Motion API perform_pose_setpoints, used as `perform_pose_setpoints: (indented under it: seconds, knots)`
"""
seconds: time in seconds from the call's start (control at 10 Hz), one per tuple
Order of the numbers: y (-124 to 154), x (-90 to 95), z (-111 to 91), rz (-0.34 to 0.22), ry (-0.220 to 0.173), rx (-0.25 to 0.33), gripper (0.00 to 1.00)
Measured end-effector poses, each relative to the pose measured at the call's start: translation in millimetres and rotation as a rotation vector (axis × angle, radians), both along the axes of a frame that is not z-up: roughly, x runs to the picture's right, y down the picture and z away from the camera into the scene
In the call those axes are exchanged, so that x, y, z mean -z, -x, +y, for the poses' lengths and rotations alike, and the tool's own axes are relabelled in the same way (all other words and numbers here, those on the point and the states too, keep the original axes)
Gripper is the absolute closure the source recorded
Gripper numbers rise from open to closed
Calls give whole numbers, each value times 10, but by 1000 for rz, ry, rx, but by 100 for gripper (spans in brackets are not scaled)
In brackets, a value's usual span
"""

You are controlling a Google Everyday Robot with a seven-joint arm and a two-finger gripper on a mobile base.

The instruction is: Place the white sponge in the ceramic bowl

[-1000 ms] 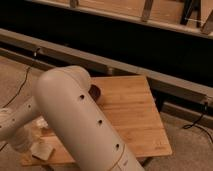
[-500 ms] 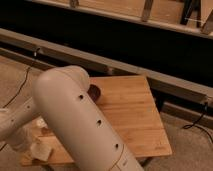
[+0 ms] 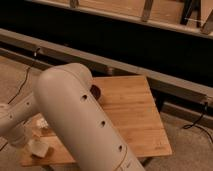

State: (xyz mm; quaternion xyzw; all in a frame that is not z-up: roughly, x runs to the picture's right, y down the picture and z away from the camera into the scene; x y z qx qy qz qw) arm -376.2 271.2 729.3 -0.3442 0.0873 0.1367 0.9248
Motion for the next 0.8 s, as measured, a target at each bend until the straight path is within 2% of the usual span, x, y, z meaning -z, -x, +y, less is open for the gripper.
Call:
perform_pose_setpoints:
  seconds: [0.3, 0.6, 0.8]
  knots:
    - [-223, 73, -944, 62, -107, -174, 100]
    - [-769, -15, -1906, 155, -248, -352, 100]
    - [-1077, -83, -2314, 202, -316, -435, 100]
